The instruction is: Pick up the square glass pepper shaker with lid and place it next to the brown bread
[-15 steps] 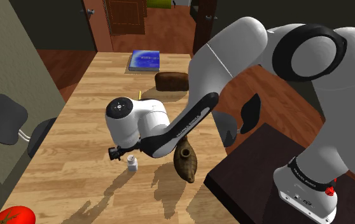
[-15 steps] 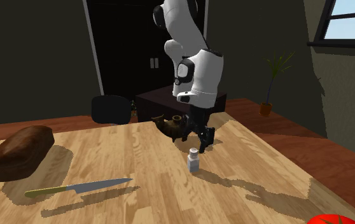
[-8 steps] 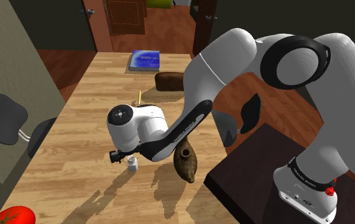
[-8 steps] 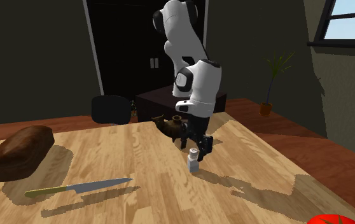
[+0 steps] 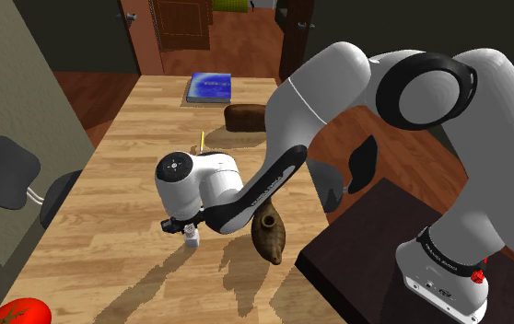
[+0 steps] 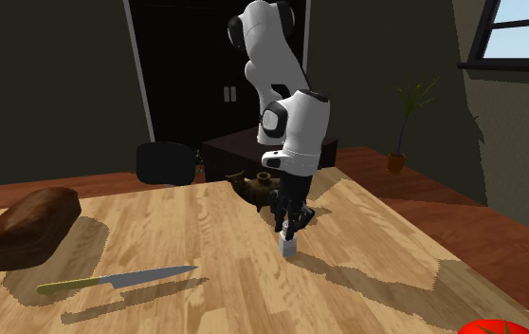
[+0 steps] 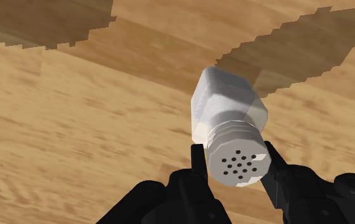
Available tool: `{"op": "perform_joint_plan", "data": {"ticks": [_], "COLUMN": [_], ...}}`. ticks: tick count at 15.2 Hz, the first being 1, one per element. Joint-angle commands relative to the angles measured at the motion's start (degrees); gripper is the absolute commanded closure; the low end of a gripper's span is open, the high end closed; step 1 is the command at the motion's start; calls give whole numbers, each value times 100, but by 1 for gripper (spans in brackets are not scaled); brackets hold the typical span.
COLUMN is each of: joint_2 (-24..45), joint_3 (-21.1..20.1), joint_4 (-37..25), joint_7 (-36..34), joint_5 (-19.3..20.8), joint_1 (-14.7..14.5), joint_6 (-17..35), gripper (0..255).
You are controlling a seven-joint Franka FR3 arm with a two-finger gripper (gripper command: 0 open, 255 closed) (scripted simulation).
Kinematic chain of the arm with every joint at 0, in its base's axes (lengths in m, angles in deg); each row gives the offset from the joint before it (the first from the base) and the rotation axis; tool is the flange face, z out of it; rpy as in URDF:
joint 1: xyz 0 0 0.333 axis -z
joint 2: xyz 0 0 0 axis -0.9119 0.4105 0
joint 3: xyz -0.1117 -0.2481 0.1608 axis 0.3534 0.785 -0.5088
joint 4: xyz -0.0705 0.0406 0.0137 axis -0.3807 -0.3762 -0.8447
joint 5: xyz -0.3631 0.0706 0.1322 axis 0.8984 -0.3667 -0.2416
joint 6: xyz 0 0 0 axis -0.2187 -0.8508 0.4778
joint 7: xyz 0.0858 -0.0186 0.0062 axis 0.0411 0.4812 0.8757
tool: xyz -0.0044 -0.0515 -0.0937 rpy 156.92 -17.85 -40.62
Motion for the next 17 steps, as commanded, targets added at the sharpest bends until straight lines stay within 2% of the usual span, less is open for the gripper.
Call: {"op": "perform_joint_plan", "data": {"ticks": [1, 8, 17], "joint_2": [0, 2, -519], "joint_3": [0, 0, -238], "joint_4": [0, -1, 185], "joint_7": [0, 0, 209], "joint_5": [0, 0, -250], "joint_1": [0, 0, 168], "joint_6": [0, 0, -334], "gripper": [255, 255, 255]}}
